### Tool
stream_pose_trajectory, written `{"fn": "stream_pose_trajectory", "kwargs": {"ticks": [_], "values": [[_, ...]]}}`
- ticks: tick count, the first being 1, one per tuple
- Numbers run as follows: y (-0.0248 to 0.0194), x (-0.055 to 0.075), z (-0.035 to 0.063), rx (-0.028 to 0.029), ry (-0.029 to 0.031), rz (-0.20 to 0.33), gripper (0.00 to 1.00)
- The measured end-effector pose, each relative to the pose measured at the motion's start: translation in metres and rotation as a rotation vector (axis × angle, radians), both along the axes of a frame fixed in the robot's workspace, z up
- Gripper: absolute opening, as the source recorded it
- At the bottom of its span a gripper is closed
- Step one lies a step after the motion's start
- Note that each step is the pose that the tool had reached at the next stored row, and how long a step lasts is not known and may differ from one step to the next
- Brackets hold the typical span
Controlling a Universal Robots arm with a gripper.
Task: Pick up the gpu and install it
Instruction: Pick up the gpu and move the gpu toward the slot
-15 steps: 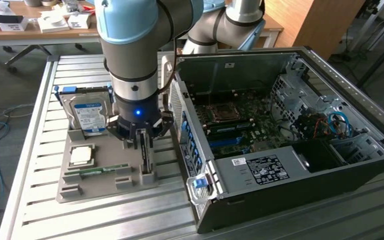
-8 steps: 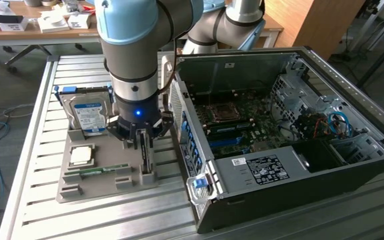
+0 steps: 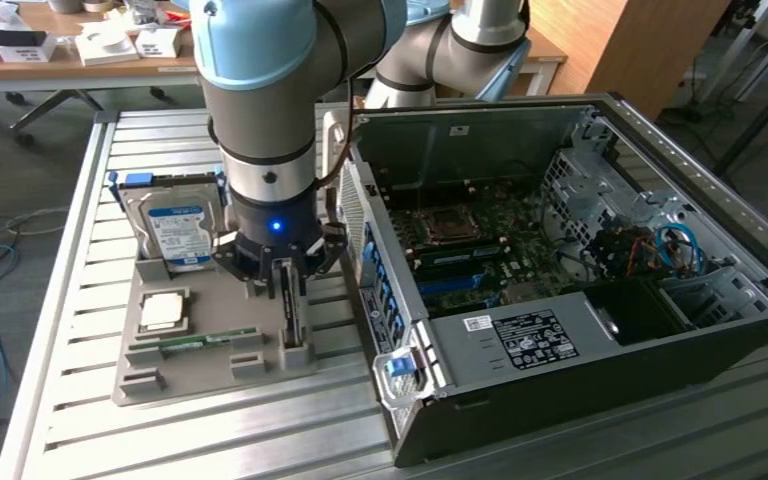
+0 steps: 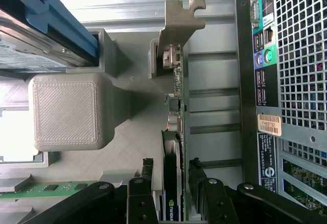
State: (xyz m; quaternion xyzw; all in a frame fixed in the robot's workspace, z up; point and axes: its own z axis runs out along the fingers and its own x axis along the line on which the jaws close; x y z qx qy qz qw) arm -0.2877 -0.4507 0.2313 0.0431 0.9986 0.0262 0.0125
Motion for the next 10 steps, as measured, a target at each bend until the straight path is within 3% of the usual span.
{"fn": "stream_pose_trajectory", "kwargs": {"ticks": [7,9,10], "values": [[0.0000,0.0000,0.0000,0.0000,0.0000,0.000,0.42],[0.0000,0.0000,0.0000,0.0000,0.0000,0.000,0.40],[0.0000,0.0000,0.0000,0.0000,0.0001,0.000,0.33]]}}
